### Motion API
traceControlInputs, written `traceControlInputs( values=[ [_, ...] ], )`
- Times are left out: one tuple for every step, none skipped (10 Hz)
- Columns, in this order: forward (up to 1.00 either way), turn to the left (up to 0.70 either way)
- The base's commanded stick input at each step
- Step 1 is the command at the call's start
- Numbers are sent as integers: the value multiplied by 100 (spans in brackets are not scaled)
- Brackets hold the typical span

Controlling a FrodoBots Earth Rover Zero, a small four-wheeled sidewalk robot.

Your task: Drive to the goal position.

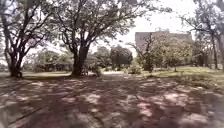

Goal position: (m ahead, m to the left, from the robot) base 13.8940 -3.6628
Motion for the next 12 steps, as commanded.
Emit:
traceControlInputs(
  values=[
    [70,0],
    [70,0],
    [70,0],
    [70,0],
    [70,0],
    [70,0],
    [70,0],
    [70,0],
    [70,0],
    [70,0],
    [70,0],
    [70,0]
  ],
)
